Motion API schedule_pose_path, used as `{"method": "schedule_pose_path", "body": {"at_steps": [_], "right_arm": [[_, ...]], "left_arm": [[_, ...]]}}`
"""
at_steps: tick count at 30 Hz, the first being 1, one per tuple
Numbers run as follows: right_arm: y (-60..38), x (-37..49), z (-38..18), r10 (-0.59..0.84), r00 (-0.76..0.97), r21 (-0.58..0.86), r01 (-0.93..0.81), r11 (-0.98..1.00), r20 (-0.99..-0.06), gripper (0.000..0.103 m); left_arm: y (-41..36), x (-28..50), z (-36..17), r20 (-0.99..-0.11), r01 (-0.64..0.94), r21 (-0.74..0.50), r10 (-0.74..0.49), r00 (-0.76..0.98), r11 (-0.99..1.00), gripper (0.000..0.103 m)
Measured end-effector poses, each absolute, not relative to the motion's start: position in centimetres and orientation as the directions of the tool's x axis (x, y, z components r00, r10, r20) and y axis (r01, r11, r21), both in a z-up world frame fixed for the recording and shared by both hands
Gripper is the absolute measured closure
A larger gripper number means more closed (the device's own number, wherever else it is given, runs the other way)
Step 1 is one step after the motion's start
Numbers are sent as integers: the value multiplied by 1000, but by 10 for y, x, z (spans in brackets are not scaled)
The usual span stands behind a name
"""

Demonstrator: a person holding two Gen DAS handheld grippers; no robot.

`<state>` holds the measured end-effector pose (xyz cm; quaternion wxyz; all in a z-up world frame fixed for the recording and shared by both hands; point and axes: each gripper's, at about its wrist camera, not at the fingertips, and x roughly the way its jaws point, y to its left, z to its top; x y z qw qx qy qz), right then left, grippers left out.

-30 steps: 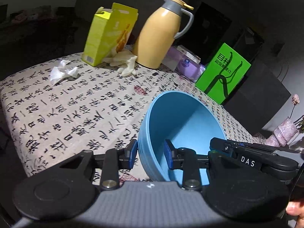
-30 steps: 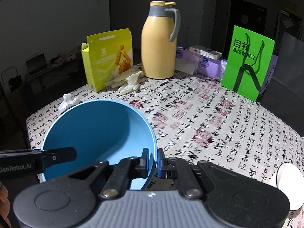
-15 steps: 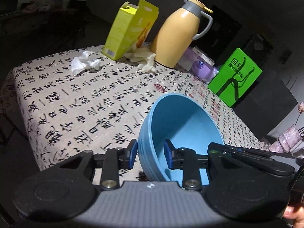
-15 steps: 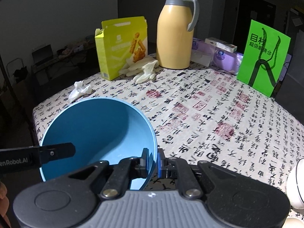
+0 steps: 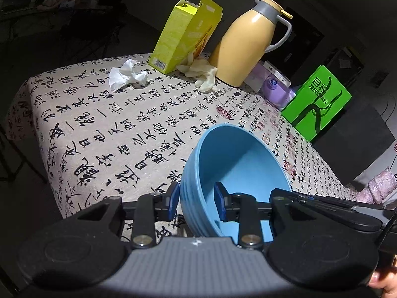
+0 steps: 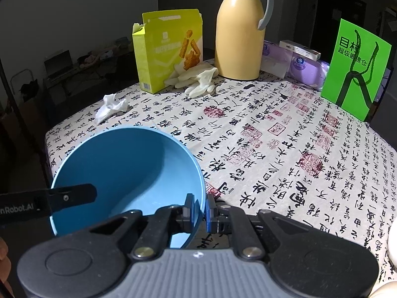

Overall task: Organize plates and bowls
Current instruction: 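Lift the blue bowl with both tools and carry it toward the yellow box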

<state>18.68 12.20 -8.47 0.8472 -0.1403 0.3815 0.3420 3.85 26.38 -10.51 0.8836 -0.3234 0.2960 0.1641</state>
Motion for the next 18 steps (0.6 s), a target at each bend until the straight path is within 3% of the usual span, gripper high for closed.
{"method": "schedule_pose_path", "body": {"at_steps": [18], "right_arm": [[122, 187, -90, 472, 495, 16, -678, 735, -730, 94]], "left_arm": [[261, 45, -116, -645, -486, -473, 86, 759, 735, 72]]}}
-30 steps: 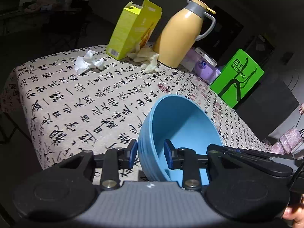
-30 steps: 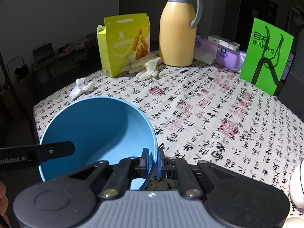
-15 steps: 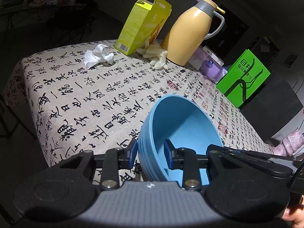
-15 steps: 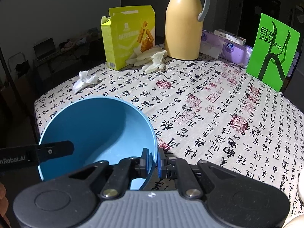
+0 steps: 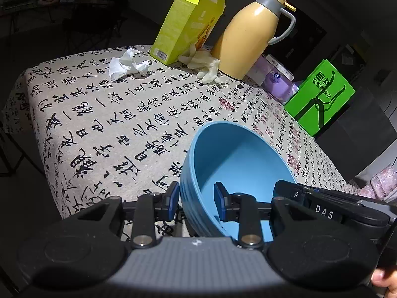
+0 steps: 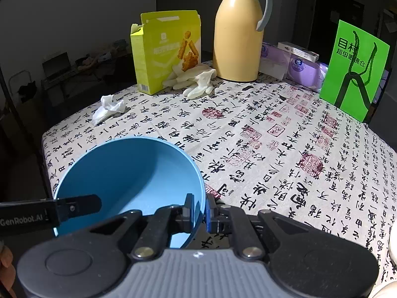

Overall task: Organize plates and bowls
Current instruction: 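Lift the blue bowl with both tools and carry it toward the yellow box, then lower the blue bowl onto the cloth and open both tools, then withdraw both tools and move them back toward the white bowls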

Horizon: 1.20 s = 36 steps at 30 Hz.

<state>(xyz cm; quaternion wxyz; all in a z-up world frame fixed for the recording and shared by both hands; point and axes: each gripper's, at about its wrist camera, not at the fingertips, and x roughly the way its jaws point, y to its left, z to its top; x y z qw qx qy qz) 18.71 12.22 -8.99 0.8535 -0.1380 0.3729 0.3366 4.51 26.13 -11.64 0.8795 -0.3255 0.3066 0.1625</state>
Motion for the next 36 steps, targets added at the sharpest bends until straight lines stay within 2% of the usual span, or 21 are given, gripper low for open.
{"method": "schedule_pose_path", "body": {"at_steps": [7, 11, 13, 17, 19, 22, 24, 27, 28, 32, 36], "right_arm": [[121, 188, -90, 468, 507, 11, -669, 743, -724, 94], [121, 188, -91, 480, 497, 33, -670, 742, -723, 91], [118, 189, -90, 491, 494, 54, -664, 746, -717, 90], [109, 190, -88, 510, 495, 93, -647, 757, -704, 69], [103, 189, -87, 522, 495, 112, -642, 758, -695, 64], [93, 187, -85, 545, 493, 151, -633, 760, -678, 44], [84, 184, -83, 570, 489, 188, -627, 756, -660, 37], [72, 176, -79, 585, 507, 213, -613, 761, -633, 19], [67, 173, -79, 589, 518, 217, -608, 764, -621, 13], [52, 160, -76, 593, 550, 223, -595, 773, -588, 0], [39, 145, -75, 581, 582, 216, -576, 788, -568, 0]], "left_arm": [[260, 48, -118, -641, -481, -474, 85, 763, 738, 72], [261, 46, -117, -632, -480, -482, 88, 770, 733, 71], [260, 43, -113, -619, -475, -478, 100, 779, 739, 64], [257, 37, -105, -599, -476, -458, 135, 789, 750, 49], [255, 34, -102, -591, -476, -456, 144, 793, 752, 37], [251, 29, -99, -576, -463, -454, 146, 805, 761, 22], [246, 24, -96, -563, -451, -455, 144, 814, 768, 15], [239, 16, -92, -543, -443, -446, 159, 825, 777, 2], [236, 13, -90, -535, -439, -444, 162, 829, 782, 0], [225, 0, -86, -510, -420, -442, 163, 845, 793, 0], [214, -14, -85, -485, -416, -440, 179, 856, 796, 0]]}}
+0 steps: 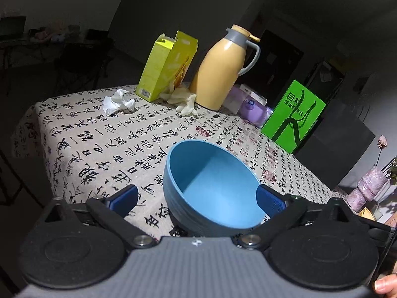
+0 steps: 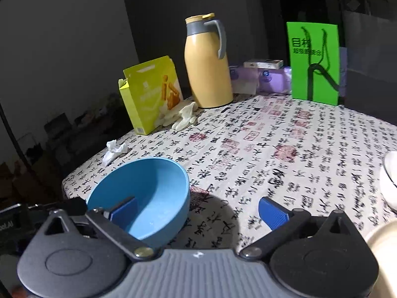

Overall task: Organize plates and bowls
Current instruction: 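Withdraw both tools and move them back toward the white bowls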

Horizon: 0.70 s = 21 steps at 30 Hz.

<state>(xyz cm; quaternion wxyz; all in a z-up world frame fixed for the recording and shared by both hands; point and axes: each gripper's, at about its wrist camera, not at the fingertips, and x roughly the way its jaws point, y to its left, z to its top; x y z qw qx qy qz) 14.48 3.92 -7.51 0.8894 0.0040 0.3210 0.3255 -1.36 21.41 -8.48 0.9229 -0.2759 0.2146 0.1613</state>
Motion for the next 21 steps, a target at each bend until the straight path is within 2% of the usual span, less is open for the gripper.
{"method": "schedule_pose_path", "body": {"at_steps": [9, 21], "right_arm": [[6, 102, -75, 537, 670, 169, -535, 828, -512, 0], [-67, 48, -76, 428, 801, 97, -430, 898, -418, 0]], "left_arm": [[187, -34, -84, -448, -392, -409, 193, 873, 824, 0], [128, -41, -81, -380, -278, -362, 132, 916, 890, 0]]}}
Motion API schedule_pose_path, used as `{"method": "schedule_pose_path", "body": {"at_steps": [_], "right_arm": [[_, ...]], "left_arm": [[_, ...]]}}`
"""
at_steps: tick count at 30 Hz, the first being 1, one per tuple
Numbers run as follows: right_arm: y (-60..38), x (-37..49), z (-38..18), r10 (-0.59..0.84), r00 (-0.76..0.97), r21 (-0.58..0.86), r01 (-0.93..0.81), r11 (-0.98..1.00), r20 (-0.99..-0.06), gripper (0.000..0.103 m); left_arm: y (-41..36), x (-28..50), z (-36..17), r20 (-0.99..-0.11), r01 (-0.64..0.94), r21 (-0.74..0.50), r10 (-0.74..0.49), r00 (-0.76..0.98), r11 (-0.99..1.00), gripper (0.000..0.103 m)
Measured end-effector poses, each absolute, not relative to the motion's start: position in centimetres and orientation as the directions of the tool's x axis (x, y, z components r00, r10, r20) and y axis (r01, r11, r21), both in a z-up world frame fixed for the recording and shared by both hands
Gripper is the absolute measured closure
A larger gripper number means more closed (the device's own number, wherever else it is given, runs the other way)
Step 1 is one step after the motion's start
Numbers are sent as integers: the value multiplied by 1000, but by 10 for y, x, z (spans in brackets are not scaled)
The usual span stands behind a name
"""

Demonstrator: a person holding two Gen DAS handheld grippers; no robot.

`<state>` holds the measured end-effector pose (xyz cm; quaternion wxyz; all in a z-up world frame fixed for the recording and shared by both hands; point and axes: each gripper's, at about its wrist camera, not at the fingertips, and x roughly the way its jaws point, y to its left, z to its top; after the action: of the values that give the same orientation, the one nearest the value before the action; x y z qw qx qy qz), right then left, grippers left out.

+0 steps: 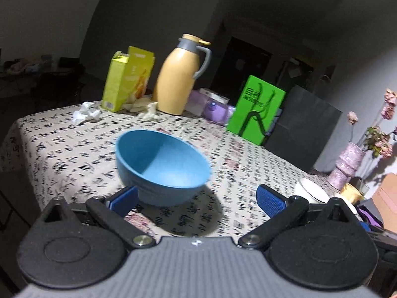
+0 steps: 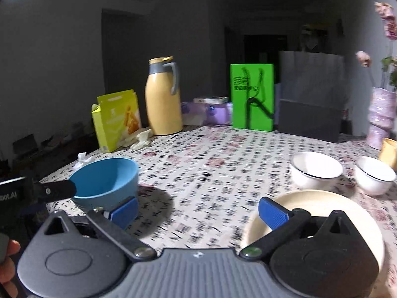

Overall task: Organize plates and bowls
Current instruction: 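Withdraw both tools and move them back toward the white bowls, then reach both tools to one white bowl and close them on its rim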

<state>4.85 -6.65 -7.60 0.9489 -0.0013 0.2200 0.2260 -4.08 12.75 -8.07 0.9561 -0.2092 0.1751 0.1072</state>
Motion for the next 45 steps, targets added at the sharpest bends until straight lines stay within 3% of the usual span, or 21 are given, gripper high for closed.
{"method": "schedule_pose_path", "body": {"at_steps": [17, 28, 45], "right_arm": [[-157, 1, -90, 254, 894, 123, -224, 967, -368, 0], [-165, -4, -92, 241, 906, 127, -209, 970, -348, 0], [-220, 41, -81, 238, 902, 182, -182, 966, -360, 0]], "left_arm": [[63, -48, -98, -353, -154, -280, 48, 934, 948, 0], [46, -58, -100, -293, -114, -226, 44, 955, 967, 0], [34, -13, -96, -373, -63, -222, -25, 927, 973, 0]]}}
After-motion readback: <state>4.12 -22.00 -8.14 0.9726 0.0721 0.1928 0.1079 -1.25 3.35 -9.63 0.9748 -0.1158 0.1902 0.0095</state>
